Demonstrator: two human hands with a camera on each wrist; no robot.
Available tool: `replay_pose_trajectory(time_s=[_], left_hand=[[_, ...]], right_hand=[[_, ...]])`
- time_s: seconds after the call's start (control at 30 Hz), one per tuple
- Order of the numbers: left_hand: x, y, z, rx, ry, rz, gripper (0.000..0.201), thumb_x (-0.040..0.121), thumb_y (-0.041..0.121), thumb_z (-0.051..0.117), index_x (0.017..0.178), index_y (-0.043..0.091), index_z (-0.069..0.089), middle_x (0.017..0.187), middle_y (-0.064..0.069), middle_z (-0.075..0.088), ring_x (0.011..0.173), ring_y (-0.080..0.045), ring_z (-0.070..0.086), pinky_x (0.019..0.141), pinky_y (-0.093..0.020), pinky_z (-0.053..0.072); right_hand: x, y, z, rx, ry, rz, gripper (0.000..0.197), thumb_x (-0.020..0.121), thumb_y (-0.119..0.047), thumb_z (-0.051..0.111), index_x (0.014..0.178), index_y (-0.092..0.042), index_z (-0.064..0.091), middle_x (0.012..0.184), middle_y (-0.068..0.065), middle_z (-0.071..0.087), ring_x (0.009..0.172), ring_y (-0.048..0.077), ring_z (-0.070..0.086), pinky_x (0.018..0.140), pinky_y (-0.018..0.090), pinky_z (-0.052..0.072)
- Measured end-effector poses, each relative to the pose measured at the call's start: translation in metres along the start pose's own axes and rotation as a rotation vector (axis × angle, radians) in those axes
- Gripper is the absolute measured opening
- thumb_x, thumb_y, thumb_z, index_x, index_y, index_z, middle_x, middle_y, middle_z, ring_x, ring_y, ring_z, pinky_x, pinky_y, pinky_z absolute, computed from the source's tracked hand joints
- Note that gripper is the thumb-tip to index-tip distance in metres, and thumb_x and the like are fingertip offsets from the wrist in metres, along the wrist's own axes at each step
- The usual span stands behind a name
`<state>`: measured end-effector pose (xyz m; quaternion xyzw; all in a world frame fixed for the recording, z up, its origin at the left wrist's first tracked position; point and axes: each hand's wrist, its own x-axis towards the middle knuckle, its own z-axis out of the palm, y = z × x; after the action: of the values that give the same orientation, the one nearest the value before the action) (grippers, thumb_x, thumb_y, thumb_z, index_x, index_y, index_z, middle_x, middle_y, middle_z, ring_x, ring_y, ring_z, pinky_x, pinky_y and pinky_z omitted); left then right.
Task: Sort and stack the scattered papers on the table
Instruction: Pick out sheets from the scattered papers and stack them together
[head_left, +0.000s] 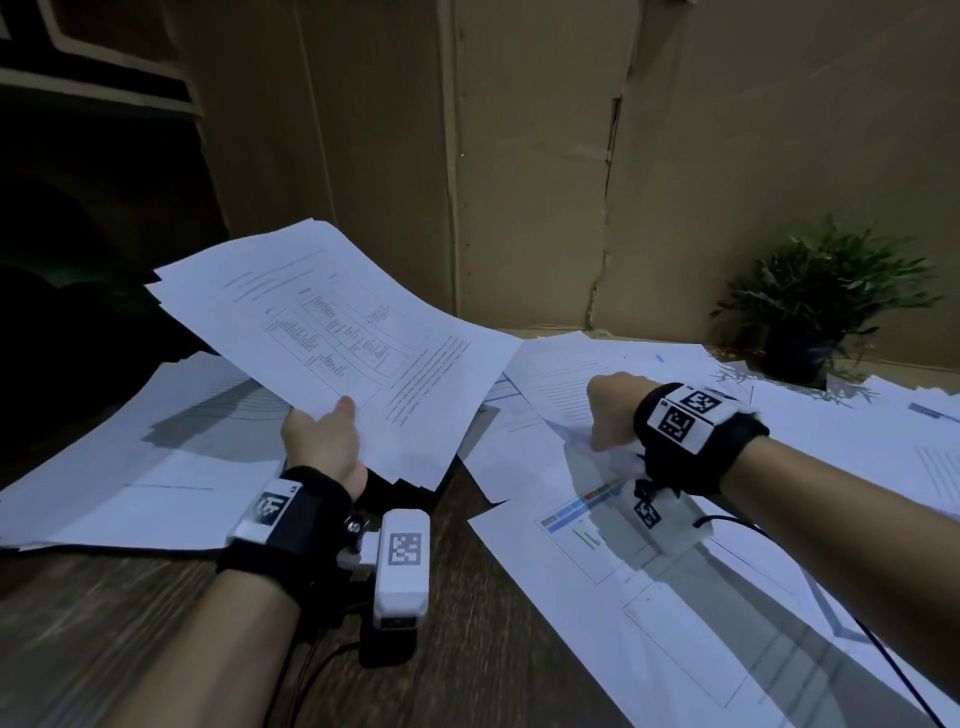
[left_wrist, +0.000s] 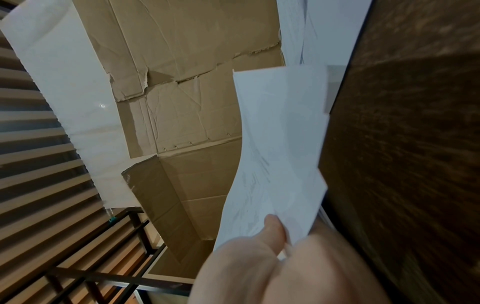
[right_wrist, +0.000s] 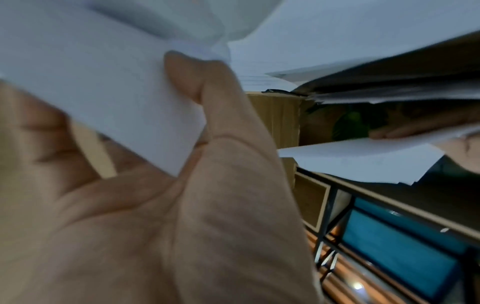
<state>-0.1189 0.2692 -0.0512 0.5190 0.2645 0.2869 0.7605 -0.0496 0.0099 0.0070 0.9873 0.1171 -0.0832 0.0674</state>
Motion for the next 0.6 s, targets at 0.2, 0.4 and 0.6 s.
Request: replay_pose_trajectory(time_s=[0.2, 0.4, 0.6], left_hand=[[-0.003, 0.000, 0.001, -0.006, -0.023, -0.010, 0.029, 0.094, 0.008, 0.060, 0.123, 0.010, 0.056, 0.116, -0.009, 0.066, 0.105, -0.032, 0.064, 0.097, -0.054, 0.049], [-0.010, 0.002, 0.004, 0.029, -0.047, 0.062, 0.032, 0.098, 0.006, 0.054, 0.130, 0.008, 0.053, 0.118, -0.006, 0.064, 0.110, -0.028, 0.061, 0.102, -0.050, 0.048], [-0.010, 0.003, 0.002, 0.044, -0.042, 0.067, 0.033, 0.099, 0.006, 0.052, 0.133, 0.009, 0.052, 0.121, -0.006, 0.063, 0.111, -0.028, 0.060, 0.102, -0.050, 0.048]], right_hand=[[-0.016, 0.004, -0.014, -0.198, 0.316, 0.074, 0.022, 0.095, -0.008, 0.050, 0.115, -0.008, 0.060, 0.113, 0.013, 0.060, 0.102, 0.032, 0.062, 0.073, 0.034, 0.043], [-0.036, 0.017, -0.058, -0.267, 0.564, 0.224, 0.009, 0.093, -0.010, 0.050, 0.088, -0.016, 0.048, 0.072, 0.004, 0.038, 0.075, 0.029, 0.048, 0.067, 0.036, 0.039], [-0.020, 0.061, -0.069, 0.287, 0.484, 0.272, 0.013, 0.092, 0.001, 0.049, 0.097, 0.000, 0.061, 0.070, 0.009, 0.072, 0.067, 0.028, 0.070, 0.060, 0.035, 0.056]])
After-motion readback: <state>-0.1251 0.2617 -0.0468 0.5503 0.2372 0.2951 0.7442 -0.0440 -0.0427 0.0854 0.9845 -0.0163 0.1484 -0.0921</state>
